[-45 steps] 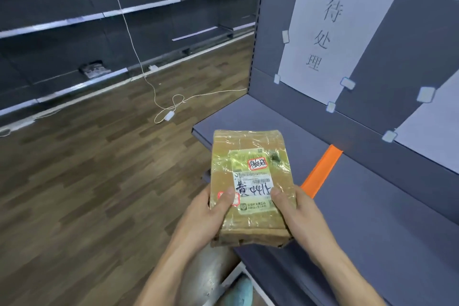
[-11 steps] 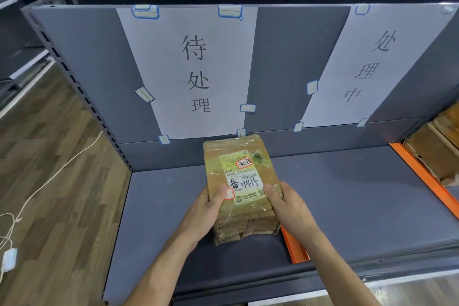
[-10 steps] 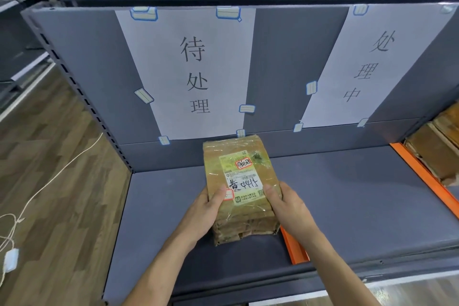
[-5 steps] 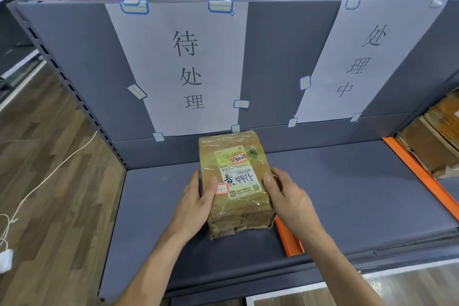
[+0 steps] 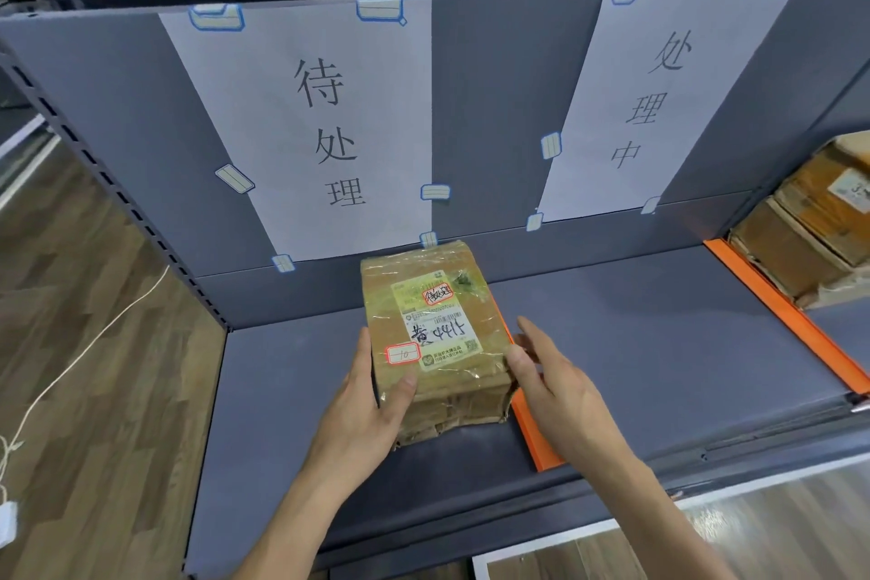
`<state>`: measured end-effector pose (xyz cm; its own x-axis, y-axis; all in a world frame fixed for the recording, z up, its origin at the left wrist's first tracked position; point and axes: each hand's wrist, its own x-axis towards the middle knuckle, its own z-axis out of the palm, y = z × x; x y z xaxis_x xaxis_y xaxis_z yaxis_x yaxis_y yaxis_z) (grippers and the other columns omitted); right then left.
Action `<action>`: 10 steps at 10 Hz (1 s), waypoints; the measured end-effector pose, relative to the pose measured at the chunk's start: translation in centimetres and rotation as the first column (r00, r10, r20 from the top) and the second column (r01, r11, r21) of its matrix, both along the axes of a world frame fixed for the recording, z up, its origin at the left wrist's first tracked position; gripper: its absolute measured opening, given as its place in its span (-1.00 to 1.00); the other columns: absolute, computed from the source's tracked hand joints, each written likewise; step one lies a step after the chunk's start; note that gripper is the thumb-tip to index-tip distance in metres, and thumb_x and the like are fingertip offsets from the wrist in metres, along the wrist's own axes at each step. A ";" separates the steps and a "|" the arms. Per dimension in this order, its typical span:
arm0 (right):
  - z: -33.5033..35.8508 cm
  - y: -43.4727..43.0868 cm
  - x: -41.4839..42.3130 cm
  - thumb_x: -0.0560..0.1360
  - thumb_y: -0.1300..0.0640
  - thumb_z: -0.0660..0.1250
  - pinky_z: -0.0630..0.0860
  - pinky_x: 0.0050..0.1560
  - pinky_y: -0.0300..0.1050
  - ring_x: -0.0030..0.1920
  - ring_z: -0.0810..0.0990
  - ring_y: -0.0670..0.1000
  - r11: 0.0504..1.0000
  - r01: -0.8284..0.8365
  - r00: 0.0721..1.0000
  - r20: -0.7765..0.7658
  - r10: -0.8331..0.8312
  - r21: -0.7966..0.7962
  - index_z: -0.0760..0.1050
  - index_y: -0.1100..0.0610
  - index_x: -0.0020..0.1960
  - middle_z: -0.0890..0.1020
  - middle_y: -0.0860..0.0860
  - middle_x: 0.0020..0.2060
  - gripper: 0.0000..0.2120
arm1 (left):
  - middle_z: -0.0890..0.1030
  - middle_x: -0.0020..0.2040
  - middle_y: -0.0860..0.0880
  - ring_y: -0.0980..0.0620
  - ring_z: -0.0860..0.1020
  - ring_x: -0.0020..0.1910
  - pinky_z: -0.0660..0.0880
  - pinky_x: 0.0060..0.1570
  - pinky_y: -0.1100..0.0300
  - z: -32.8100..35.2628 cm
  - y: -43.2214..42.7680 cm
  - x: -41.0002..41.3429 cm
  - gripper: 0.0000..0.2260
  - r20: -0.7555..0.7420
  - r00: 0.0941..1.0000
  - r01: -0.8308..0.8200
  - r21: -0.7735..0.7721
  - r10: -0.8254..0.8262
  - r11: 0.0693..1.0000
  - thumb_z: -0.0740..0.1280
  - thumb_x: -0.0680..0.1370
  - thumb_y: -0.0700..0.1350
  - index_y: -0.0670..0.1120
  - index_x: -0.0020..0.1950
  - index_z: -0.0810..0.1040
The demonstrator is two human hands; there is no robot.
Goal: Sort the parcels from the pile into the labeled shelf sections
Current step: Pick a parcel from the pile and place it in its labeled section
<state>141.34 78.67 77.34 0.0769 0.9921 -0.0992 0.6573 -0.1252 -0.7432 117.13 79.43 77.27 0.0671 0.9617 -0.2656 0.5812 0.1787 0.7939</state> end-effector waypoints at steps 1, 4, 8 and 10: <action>-0.3 -0.5 0.6 0.59 -0.41 -0.10 0.32 -0.04 -0.36 0.07 0.35 -0.60 0.999 0.001 0.999 -0.037 -0.003 -0.037 0.14 -0.69 0.17 0.33 -0.79 -0.03 -0.80 | 0.37 0.52 0.30 0.09 0.42 0.48 0.42 0.34 -0.01 0.0 0.1 0.2 -0.26 -0.044 0.999 -0.006 -0.008 0.006 1.000 0.18 0.62 0.33 0.29 0.64 -0.22; -2.5 0.5 1.2 0.47 -0.57 -0.28 0.31 0.04 -0.35 0.08 0.47 -0.47 0.988 0.039 0.981 -0.182 -0.066 -0.147 0.40 -0.62 0.07 0.57 -0.52 0.01 -0.50 | 0.26 0.60 0.27 0.08 0.35 0.54 0.37 0.44 -0.03 -0.2 -0.1 0.2 -0.22 -0.019 1.000 -0.021 -0.022 0.020 1.000 0.20 0.61 0.32 0.28 0.64 -0.26; -5.5 2.0 1.7 0.37 -0.65 -0.29 0.33 0.18 -0.06 0.14 0.53 -0.04 0.947 0.086 0.983 -0.129 -0.131 -0.309 0.54 -0.13 0.24 0.58 -0.10 0.15 -0.08 | 0.38 0.51 0.33 0.15 0.36 0.50 0.30 0.21 0.19 -0.8 -0.4 0.1 -0.22 0.003 1.000 -0.029 -0.036 0.029 0.999 0.23 0.62 0.30 0.29 0.64 -0.25; -5.1 2.0 1.7 0.49 -0.54 -0.24 0.29 0.16 -0.08 0.03 0.49 -0.13 0.952 0.041 0.991 -0.110 -0.078 -0.304 0.44 -0.32 0.00 0.52 -0.18 0.02 -0.44 | 0.40 0.50 0.32 0.15 0.38 0.49 0.34 0.23 0.15 -0.9 -0.5 0.0 -0.22 0.016 1.000 -0.013 -0.031 0.013 0.999 0.23 0.62 0.29 0.30 0.64 -0.25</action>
